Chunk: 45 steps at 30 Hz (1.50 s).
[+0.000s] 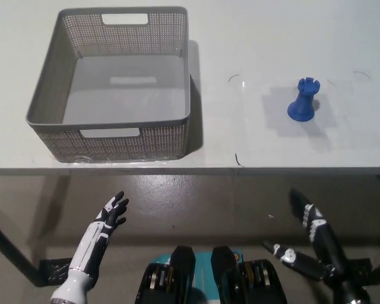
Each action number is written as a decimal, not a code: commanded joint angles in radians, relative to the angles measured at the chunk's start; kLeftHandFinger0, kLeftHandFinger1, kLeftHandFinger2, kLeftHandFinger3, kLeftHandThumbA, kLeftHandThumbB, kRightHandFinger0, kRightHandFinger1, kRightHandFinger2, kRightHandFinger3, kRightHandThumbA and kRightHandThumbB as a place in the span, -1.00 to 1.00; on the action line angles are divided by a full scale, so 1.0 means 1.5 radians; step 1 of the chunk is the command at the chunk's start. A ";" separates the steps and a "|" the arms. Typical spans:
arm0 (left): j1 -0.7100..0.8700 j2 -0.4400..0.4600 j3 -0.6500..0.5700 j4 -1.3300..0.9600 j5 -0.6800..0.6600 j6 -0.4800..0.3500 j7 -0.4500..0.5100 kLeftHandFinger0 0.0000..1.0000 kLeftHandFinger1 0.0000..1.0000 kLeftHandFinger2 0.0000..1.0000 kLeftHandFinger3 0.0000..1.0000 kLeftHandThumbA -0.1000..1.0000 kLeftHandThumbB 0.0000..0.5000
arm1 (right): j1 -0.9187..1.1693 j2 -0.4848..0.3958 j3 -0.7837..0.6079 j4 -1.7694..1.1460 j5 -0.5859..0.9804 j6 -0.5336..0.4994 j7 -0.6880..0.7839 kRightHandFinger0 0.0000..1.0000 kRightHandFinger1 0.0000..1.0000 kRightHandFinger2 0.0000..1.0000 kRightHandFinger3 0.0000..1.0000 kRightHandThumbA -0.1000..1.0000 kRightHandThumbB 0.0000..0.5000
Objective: Use the right hand to pick up a chess pieces and put it into a container on the left hand side
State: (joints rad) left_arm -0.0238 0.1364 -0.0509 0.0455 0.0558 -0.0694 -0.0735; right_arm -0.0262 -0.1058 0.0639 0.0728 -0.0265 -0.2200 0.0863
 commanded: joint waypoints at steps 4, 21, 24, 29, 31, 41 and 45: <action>-0.011 0.006 -0.003 -0.011 0.006 -0.026 -0.007 1.00 1.00 1.00 1.00 1.00 -0.06 | -0.068 -0.005 -0.052 -0.053 -0.005 -0.005 -0.035 1.00 1.00 1.00 1.00 1.00 0.44; -0.010 0.005 -0.004 -0.014 0.002 -0.022 -0.011 1.00 1.00 1.00 1.00 1.00 -0.13 | -0.218 -0.008 -0.115 -0.011 -0.017 0.036 -0.072 1.00 1.00 1.00 1.00 1.00 0.69; -0.008 0.005 -0.003 -0.014 0.003 -0.023 -0.009 1.00 1.00 1.00 1.00 1.00 -0.11 | -0.249 -0.020 -0.117 0.028 -0.024 0.027 -0.072 1.00 1.00 1.00 1.00 1.00 0.52; -0.006 0.005 -0.006 -0.008 0.007 -0.029 -0.009 1.00 1.00 1.00 1.00 1.00 -0.09 | -0.311 -0.035 -0.119 0.105 -0.035 0.028 -0.083 1.00 1.00 1.00 1.00 1.00 0.35; -0.005 0.005 -0.006 -0.007 0.009 -0.029 -0.008 1.00 1.00 1.00 1.00 1.00 -0.10 | -0.340 -0.036 -0.120 0.141 -0.039 0.034 -0.096 1.00 1.00 1.00 1.00 1.00 0.41; 0.003 0.000 -0.008 -0.008 0.013 -0.034 -0.006 1.00 1.00 1.00 1.00 1.00 -0.12 | -0.461 -0.053 -0.130 0.344 -0.022 0.045 -0.113 1.00 1.00 1.00 1.00 1.00 0.49; 0.002 0.002 -0.008 -0.006 0.010 -0.037 -0.011 1.00 1.00 1.00 1.00 1.00 -0.14 | -0.503 -0.062 -0.130 0.421 -0.024 0.031 -0.119 1.00 1.00 1.00 1.00 1.00 0.72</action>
State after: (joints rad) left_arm -0.0166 0.1356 -0.0568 0.0457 0.0665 -0.0832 -0.0815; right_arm -0.6800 -0.1642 -0.1195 0.6340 -0.0712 -0.1546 -0.0596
